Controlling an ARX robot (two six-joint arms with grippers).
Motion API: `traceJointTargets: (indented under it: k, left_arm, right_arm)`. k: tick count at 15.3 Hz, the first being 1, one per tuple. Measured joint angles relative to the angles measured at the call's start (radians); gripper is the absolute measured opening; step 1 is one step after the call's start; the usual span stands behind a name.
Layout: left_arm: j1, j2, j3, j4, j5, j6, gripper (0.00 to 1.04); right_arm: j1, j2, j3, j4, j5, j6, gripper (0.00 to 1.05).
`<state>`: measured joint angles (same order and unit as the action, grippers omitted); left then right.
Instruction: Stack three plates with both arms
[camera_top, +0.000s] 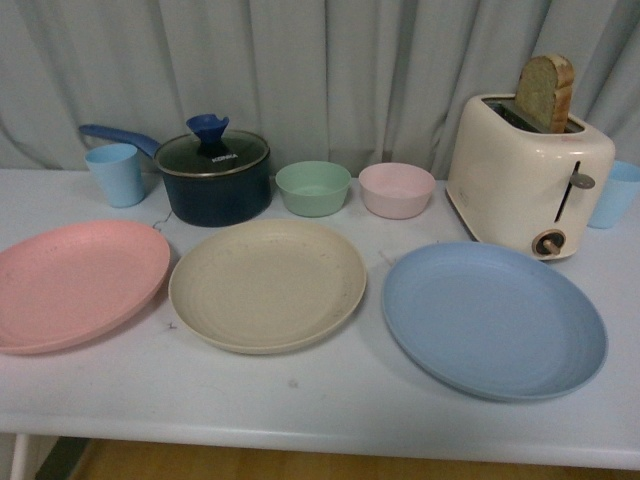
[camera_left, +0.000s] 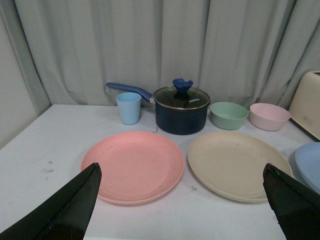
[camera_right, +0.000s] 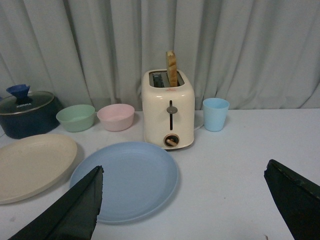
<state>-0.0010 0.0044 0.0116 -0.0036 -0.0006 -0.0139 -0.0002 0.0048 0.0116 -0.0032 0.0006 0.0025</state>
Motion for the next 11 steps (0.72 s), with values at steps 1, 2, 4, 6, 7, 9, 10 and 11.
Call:
traceJointTargets:
  k: [1,2,4,6,7,9,10,11]
  left_arm:
    - [0.0,0.0,0.0,0.0,0.0,0.0,0.98]
    - [0.0,0.0,0.0,0.0,0.0,0.0,0.98]
    - [0.0,0.0,0.0,0.0,0.0,0.0,0.98]
    - [0.0,0.0,0.0,0.0,0.0,0.0,0.98]
    - [0.0,0.0,0.0,0.0,0.0,0.0,0.98]
    - [0.0,0.0,0.0,0.0,0.0,0.0,0.98]
    - [0.0,0.0,0.0,0.0,0.0,0.0,0.98]
    - [0.0,0.0,0.0,0.0,0.0,0.0,0.98]
  right_arm:
    - [0.0,0.0,0.0,0.0,0.0,0.0,0.98]
    - [0.0,0.0,0.0,0.0,0.0,0.0,0.98]
    - [0.0,0.0,0.0,0.0,0.0,0.0,0.98]
    - [0.0,0.0,0.0,0.0,0.0,0.0,0.98]
    - [0.0,0.0,0.0,0.0,0.0,0.0,0.98]
    - [0.0,0.0,0.0,0.0,0.0,0.0,0.98]
    - [0.0,0.0,0.0,0.0,0.0,0.0,0.98]
    - [0.0,0.0,0.0,0.0,0.0,0.0,0.98]
